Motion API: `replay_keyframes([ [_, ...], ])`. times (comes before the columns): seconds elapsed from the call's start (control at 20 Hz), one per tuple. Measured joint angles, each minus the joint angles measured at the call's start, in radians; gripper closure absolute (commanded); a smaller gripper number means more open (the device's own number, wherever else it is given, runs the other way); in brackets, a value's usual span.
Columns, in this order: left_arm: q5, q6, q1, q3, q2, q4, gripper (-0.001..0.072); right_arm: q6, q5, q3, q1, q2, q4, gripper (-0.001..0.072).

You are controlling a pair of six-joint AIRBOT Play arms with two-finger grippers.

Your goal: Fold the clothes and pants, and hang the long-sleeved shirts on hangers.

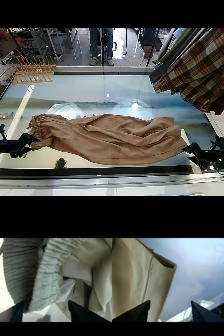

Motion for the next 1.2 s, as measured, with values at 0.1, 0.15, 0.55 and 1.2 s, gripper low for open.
replay_keyframes([
  [0.1, 0.014, -0.003, 0.0, 0.0, -0.013, -0.023, 0.0247, -0.003, -0.042, 0.001, 0.044, -0.028, 0.036, 0.0222],
  [0.15, 0.019, -0.003, 0.0, 0.0, -0.019, -0.031, 0.0251, -0.003, -0.065, 0.0, 0.066, -0.038, 0.04, 0.0281],
  [0.55, 0.0, 0.116, 0.014, 0.021, -0.054, -0.218, 0.0694, -0.01, -0.135, 0.015, 0.139, -0.037, 0.024, 0.0699],
  [1.2, -0.225, 0.311, 0.203, 0.618, 0.137, -1.905, 0.0693, 0.116, 0.055, 0.958, 0.045, 0.376, 0.137, 0.0698],
])
